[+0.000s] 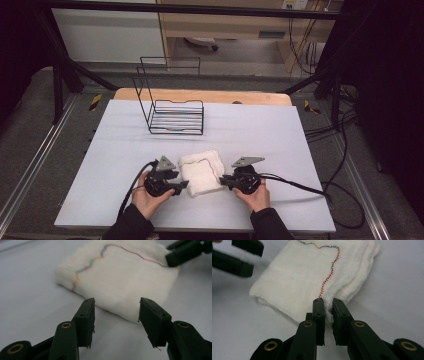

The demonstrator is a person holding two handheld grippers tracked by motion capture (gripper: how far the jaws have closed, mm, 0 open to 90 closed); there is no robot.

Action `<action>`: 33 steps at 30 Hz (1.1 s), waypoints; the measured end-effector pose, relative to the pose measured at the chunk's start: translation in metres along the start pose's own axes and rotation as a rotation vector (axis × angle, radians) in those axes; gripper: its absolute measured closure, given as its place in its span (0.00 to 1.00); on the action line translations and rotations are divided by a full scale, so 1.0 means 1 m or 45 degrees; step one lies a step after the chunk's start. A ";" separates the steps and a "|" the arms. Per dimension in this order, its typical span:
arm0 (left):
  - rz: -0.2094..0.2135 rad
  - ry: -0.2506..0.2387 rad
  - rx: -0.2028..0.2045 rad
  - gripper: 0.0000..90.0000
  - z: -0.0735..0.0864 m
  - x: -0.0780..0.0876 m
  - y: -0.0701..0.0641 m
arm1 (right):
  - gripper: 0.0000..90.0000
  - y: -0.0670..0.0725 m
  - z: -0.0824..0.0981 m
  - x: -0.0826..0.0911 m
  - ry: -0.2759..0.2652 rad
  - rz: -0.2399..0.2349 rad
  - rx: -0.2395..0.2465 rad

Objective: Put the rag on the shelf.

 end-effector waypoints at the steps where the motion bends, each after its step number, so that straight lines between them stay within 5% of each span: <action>1: 0.011 0.014 -0.001 0.52 0.003 -0.002 -0.006 | 0.91 0.000 0.000 0.000 -0.002 0.003 0.000; 8: 0.038 0.003 0.037 0.63 0.006 -0.015 -0.020 | 0.90 0.000 0.001 0.000 -0.016 0.022 0.012; 18: 0.019 0.011 0.012 0.83 0.009 -0.021 -0.028 | 0.92 0.002 0.000 0.000 -0.019 0.036 0.007; 23: 0.054 0.027 -0.006 0.94 0.008 -0.019 -0.026 | 0.91 0.003 0.000 0.001 -0.007 0.036 0.011; 33: 0.074 0.101 -0.081 0.96 0.016 0.010 -0.009 | 0.53 -0.009 -0.029 0.010 -0.143 0.037 0.094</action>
Point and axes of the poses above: each handheld gripper's, and its own axes: x roughly backward along the jaws, z roughly out of its underside, y roughly to its left, the point moved 7 cm from there along -x, roughly forward along the jaws, and after that the axes turned 9 degrees about z, right-handed, at the moved point
